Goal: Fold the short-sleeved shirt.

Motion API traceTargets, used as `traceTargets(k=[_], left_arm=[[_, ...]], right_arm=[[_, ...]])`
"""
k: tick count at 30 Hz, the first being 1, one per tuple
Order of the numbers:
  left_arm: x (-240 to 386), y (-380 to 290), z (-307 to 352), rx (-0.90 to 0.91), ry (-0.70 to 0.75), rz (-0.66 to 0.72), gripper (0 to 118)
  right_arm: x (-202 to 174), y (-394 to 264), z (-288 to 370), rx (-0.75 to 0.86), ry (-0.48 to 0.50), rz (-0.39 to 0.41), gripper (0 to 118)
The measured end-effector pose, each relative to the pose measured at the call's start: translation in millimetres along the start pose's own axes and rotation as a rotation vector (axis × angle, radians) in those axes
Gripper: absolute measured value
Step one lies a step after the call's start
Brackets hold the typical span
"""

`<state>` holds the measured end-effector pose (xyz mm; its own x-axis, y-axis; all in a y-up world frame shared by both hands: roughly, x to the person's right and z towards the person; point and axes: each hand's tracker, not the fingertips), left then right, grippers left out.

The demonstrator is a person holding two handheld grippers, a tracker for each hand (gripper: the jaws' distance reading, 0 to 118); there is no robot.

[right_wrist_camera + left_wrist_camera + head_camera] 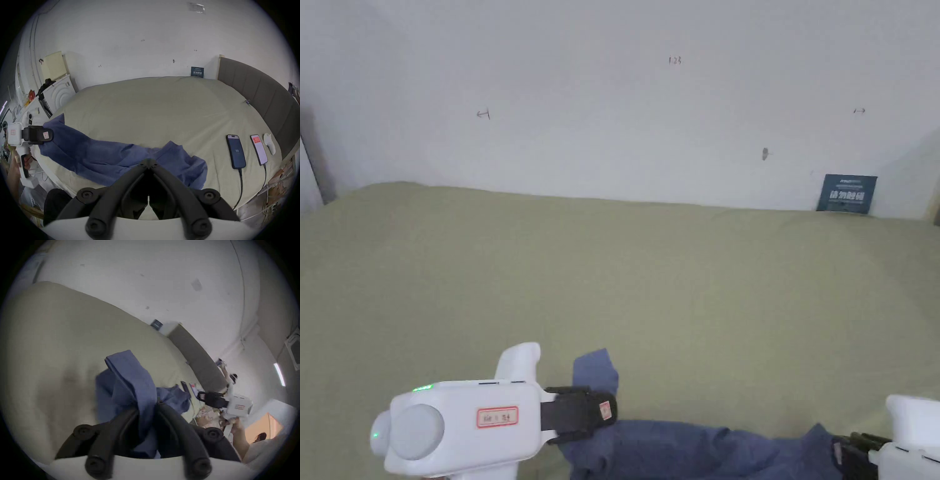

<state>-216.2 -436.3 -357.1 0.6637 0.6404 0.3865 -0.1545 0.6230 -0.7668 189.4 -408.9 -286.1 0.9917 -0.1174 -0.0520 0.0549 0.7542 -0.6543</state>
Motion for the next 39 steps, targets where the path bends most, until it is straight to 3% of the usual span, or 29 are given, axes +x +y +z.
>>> traceTargets(k=[6,8,10,11,12,14,15,16,18,25,27,28,30,33,35,39], left_arm=[[28,-17,-75,-0.085,-0.035,0.003,9],[30,-22,-94,-0.122,-0.029,0.008,19],[28,-30,-104,-0.152,-0.022,0.027,87],[26,-34,-104,-0.143,-0.006,0.04,107],[22,-35,-103,-0.101,0.003,0.068,107],[12,-38,-95,-0.049,-0.006,0.143,98],[7,-42,-91,-0.006,-0.005,0.187,84],[1,-40,-87,0.032,0.007,0.218,67],[-7,-46,-87,0.067,0.005,0.255,9],[-2,-71,-157,-0.142,-0.054,0.254,9],[-2,-87,-189,-0.27,0.009,0.24,3],[-4,-98,-203,-0.315,0.122,0.227,2],[-10,-106,-199,-0.152,-0.085,0.322,2],[0,-96,-189,-0.195,-0.024,0.316,1],[8,-82,-171,-0.202,0.002,0.23,1],[0,-44,-114,-0.109,-0.076,0.167,0]], right_arm=[[13,-4,3,0.009,-0.002,-0.034,0],[16,-4,3,0.01,-0.002,-0.042,0],[20,-4,2,0.008,-0.007,-0.051,0],[22,-5,2,0.009,-0.011,-0.054,0],[24,-5,2,0.008,-0.016,-0.058,0],[27,-6,4,0.007,-0.022,-0.061,0],[29,-8,5,0.008,-0.024,-0.064,0],[30,-8,5,0.007,-0.025,-0.067,0],[31,-9,6,0.002,-0.027,-0.074,0],[26,-8,5,0.0,-0.012,-0.066,0],[24,-8,3,-0.002,-0.008,-0.054,0],[23,-8,3,-0.005,-0.008,-0.051,0],[22,-9,2,-0.009,-0.001,-0.043,0],[22,-13,-1,-0.02,0.002,-0.033,0],[22,-14,-4,-0.035,-0.006,-0.036,0],[19,-17,-5,-0.045,-0.011,-0.021,0]])
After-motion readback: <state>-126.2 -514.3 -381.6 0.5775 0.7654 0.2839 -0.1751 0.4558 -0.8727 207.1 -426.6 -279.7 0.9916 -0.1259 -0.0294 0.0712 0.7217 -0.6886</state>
